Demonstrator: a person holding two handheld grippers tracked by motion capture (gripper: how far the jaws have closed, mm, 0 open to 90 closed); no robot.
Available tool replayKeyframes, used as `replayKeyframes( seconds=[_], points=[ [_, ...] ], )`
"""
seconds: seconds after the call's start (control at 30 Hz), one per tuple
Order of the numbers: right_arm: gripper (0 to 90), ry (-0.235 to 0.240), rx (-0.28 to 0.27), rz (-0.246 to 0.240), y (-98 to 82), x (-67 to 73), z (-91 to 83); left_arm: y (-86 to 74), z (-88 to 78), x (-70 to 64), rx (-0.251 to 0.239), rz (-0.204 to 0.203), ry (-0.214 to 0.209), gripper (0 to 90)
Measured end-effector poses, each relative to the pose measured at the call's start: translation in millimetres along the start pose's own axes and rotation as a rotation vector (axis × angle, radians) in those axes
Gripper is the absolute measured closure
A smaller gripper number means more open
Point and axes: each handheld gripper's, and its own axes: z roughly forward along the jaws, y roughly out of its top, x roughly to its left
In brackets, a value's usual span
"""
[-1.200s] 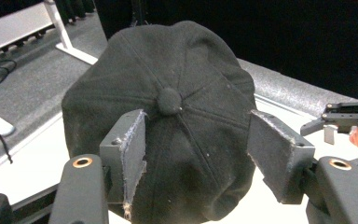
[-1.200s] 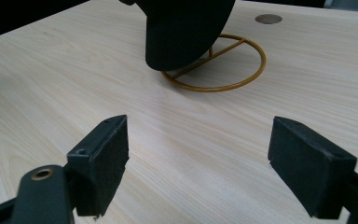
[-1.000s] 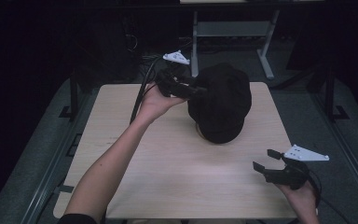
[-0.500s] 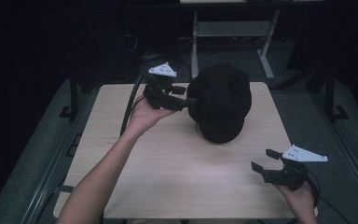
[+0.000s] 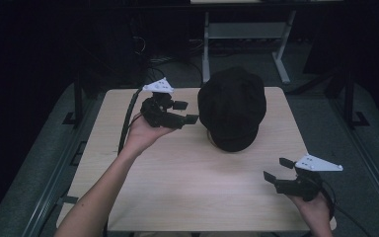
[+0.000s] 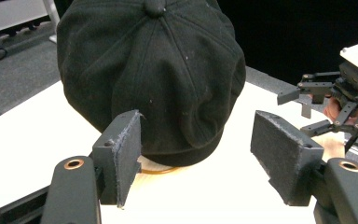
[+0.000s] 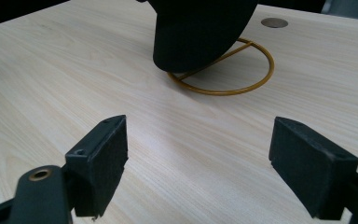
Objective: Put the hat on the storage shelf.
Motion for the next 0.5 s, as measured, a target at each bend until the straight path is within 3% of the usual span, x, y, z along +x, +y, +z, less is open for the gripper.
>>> replayKeyframes(
  seconds=[0.33, 0.5],
  points=[
    [20.1, 0.000, 0.013, -0.012, 0.1, 3.3, 4.0, -23.6, -4.9, 5.9, 0.021, -0.013, 0.019, 32.7],
    [20.4, -0.005, 0.024, -0.022, -1.2, 3.7, 5.8, -36.4, -6.6, 9.4, 0.013, -0.048, 0.019, 32.6]
  ],
)
